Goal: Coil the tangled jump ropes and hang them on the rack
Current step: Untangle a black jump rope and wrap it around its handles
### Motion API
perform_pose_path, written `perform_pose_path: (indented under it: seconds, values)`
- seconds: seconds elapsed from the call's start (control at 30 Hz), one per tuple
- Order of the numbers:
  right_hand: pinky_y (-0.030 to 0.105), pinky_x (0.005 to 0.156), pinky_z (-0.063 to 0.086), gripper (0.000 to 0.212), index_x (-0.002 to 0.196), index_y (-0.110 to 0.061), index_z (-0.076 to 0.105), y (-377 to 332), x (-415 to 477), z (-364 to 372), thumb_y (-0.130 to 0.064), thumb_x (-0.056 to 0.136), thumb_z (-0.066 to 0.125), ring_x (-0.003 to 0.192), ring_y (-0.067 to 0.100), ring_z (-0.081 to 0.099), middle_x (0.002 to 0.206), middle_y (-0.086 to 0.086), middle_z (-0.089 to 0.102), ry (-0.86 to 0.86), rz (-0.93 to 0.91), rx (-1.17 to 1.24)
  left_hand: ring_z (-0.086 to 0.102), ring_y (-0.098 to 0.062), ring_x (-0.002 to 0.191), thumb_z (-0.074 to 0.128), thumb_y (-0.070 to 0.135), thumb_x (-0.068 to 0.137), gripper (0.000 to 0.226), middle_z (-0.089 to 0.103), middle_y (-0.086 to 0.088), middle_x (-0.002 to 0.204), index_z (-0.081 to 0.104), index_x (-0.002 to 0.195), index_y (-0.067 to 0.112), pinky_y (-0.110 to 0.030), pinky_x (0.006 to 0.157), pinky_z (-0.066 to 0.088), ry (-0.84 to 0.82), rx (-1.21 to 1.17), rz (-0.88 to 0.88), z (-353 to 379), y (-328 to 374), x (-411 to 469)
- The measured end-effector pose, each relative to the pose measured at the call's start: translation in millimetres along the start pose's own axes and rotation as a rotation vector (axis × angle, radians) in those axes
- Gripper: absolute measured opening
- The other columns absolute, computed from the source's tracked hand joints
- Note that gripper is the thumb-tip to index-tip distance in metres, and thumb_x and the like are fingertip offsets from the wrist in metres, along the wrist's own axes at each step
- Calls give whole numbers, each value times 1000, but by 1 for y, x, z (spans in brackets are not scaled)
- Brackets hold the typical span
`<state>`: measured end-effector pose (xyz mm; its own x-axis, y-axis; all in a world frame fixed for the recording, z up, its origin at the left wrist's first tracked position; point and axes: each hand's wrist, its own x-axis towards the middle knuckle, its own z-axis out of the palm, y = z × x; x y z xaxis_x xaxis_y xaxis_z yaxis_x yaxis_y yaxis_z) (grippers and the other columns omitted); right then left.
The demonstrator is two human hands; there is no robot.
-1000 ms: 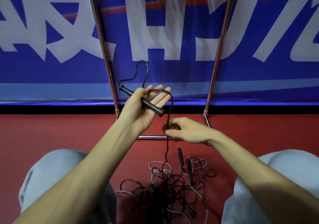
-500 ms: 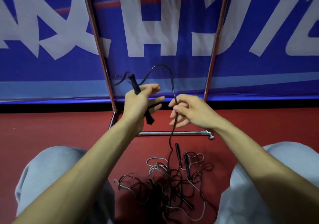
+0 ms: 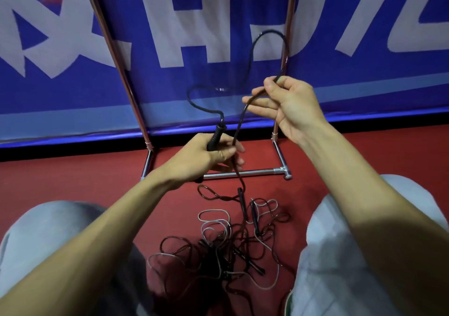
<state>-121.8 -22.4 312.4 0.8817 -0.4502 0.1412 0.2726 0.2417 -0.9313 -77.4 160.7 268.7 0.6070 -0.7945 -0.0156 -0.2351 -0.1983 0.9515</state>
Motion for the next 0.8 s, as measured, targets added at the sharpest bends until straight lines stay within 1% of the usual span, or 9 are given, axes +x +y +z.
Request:
perform_pose_path:
  seconds: [0.07,0.13,0.2,0.3,0.4,0.5,0.6,0.7,0.8]
  values:
    - [30,60,57,14,84,-3,49,2,2,-2,-7,98,50,73,29,73,82,16,61,39,23,47,71,-28,82,48,7,99,14,70,-7,80,61,94,9,-41,80,56,40,-75,-3,2,1,1]
    - [28,60,57,15,83,-3,49,4,2,-2,-9,97,52,71,28,73,84,17,61,68,41,57,71,-27,76,46,7,100,14,67,-7,77,60,94,7,-35,69,58,95,-166,-5,6,4,0]
    - [29,61,58,15,87,-3,50,6,1,-1,-14,97,52,72,28,73,88,17,63,50,59,-26,71,-25,72,45,8,100,16,66,-8,76,60,94,7,-30,63,59,172,-283,-9,10,6,0]
    - [30,59,60,13,102,-2,52,15,-2,4,-15,99,48,70,27,72,96,16,65,-16,105,-263,72,-24,74,44,8,101,17,67,-7,76,60,94,8,-30,66,60,297,-476,-16,11,8,1]
    - [27,61,58,13,103,-6,55,25,-7,10,-4,99,43,73,25,67,102,16,65,-144,201,-486,72,-26,76,46,10,100,15,70,-7,77,58,91,8,-34,73,60,395,-680,-14,5,11,2]
    - [31,76,57,22,100,-9,60,32,-11,15,2,95,41,85,26,67,100,15,68,-319,313,-610,71,-31,78,47,7,100,12,72,-11,79,56,92,5,-35,72,61,496,-925,-28,-7,13,3]
    - [35,91,54,29,99,-11,62,38,-16,22,3,95,37,97,23,69,98,9,71,-494,393,-611,72,-35,80,45,5,100,9,70,-15,88,52,96,3,-34,71,61,537,-1179,-16,-24,14,3]
    - [33,87,56,18,93,-10,60,43,-22,29,0,97,46,89,20,69,92,7,70,-603,345,-585,70,-36,85,47,5,99,9,67,-17,97,55,97,1,-36,75,60,553,-1333,3,-37,16,0]
    - [33,75,60,13,90,-6,58,37,-22,31,2,96,48,79,24,70,82,10,67,-590,257,-536,72,-32,82,49,7,99,13,69,-16,95,58,102,-1,-31,68,61,559,-1241,32,-44,15,-1]
